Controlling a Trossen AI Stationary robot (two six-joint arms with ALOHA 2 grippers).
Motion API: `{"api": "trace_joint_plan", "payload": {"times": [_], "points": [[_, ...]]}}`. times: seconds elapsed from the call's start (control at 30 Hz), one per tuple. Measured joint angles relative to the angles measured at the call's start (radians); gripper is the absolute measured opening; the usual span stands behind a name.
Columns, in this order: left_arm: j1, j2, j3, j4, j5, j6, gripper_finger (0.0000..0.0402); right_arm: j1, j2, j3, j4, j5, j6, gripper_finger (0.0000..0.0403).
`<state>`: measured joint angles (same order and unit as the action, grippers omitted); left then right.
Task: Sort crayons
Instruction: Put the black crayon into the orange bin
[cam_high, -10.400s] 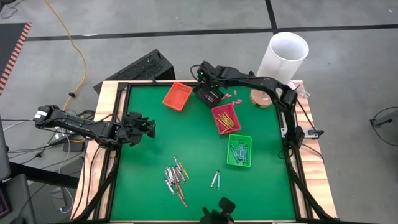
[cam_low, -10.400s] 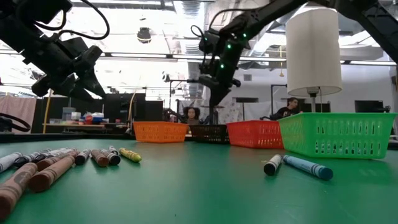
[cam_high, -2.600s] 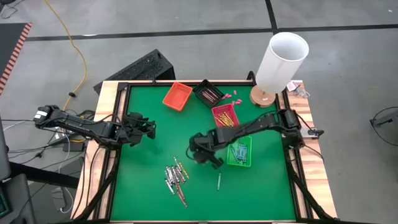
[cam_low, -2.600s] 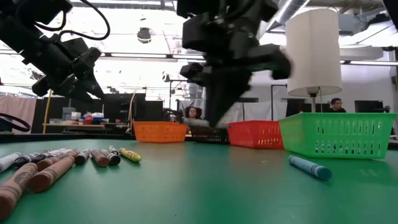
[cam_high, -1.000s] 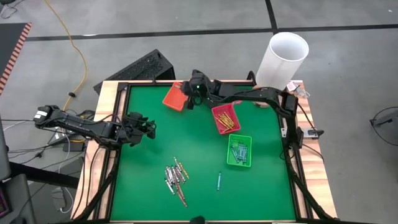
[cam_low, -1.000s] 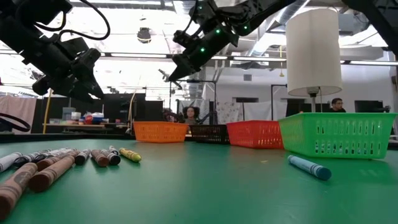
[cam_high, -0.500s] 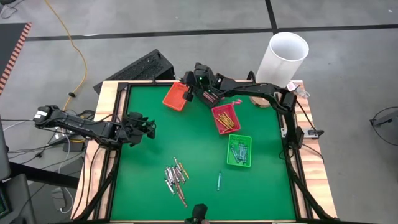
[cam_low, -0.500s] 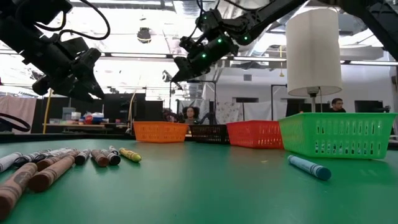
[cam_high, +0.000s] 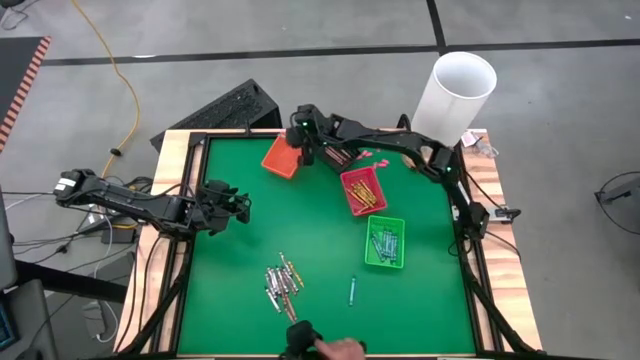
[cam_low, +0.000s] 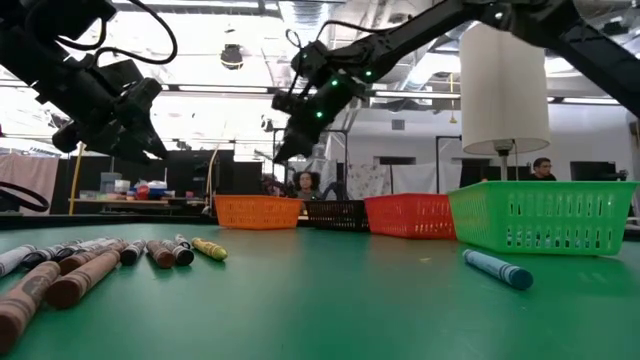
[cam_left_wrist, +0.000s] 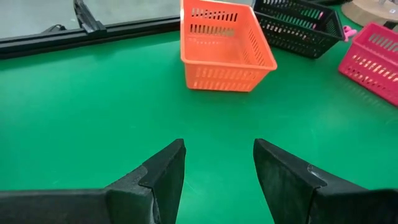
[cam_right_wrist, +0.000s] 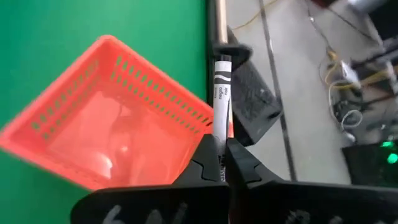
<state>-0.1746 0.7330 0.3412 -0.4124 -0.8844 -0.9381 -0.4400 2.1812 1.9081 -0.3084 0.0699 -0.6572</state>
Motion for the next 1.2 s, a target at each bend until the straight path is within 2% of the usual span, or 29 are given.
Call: {"api": "trace_joint_plan", "payload": {"times": [0.23, 0.5, 0.73, 1.07, 1.2], "points": [[0.000, 0.000, 0.000, -0.002, -0.015, 0.011, 0.0180, 0.001, 0.087, 0.101, -0.116, 0.001, -0.223, 0.0001], [0.000, 0.000, 0.000, -0.024, -0.031, 0.013, 0.0180, 0.015, 0.129, 0.108, -0.160, 0.002, -0.458, 0.0001], [0.002, 0.000, 0.000, -0.024, -0.062, 0.013, 0.0180, 0.021, 0.131, 0.107, -0.193, -0.042, -0.545, 0.0001], [0.002, 0.000, 0.000, -0.024, -0.067, 0.011, 0.0180, 0.007, 0.131, 0.107, -0.209, -0.049, -0.548, 0.0000], [0.002, 0.000, 0.000, -0.024, -0.070, 0.011, 0.0180, 0.003, 0.131, 0.107, -0.209, -0.083, -0.549, 0.0000]]}}
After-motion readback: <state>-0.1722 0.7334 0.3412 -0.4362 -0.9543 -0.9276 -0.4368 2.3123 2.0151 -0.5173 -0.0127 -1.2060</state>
